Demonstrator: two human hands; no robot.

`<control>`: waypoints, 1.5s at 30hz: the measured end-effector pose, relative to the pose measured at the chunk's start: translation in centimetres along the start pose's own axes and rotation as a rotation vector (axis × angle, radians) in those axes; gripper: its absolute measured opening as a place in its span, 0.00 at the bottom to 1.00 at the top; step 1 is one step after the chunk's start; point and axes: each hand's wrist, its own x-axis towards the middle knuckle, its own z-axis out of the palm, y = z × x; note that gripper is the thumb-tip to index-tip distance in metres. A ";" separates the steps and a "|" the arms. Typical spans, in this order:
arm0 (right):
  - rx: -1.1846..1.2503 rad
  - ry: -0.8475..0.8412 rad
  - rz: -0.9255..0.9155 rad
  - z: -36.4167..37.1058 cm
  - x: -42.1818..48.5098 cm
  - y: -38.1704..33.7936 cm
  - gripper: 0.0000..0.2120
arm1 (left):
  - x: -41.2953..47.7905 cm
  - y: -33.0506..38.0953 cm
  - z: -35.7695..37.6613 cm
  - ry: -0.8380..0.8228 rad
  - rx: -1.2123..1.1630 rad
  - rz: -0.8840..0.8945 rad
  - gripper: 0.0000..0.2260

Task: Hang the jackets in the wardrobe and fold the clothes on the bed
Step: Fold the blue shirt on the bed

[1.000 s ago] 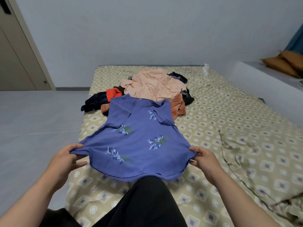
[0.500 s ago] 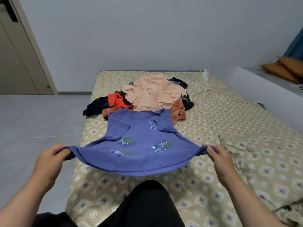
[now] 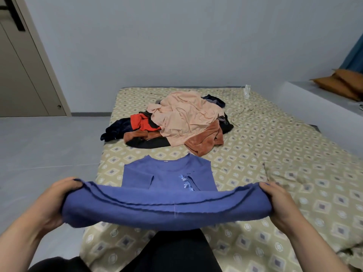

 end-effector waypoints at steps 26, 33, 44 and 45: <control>-0.954 0.333 0.026 10.6 30.8 11.0 0.22 | 32.2 -11.0 6.3 0.255 0.752 -0.042 0.14; -0.806 0.332 -0.055 10.8 26.6 12.9 0.18 | 28.2 -13.8 4.5 0.294 0.656 0.077 0.16; -0.500 0.353 0.113 5.6 11.8 14.6 0.17 | 11.3 -17.3 3.5 0.214 0.374 -0.094 0.06; -0.484 0.384 0.139 5.2 10.5 14.9 0.15 | 10.2 -17.2 3.2 0.190 0.359 -0.139 0.08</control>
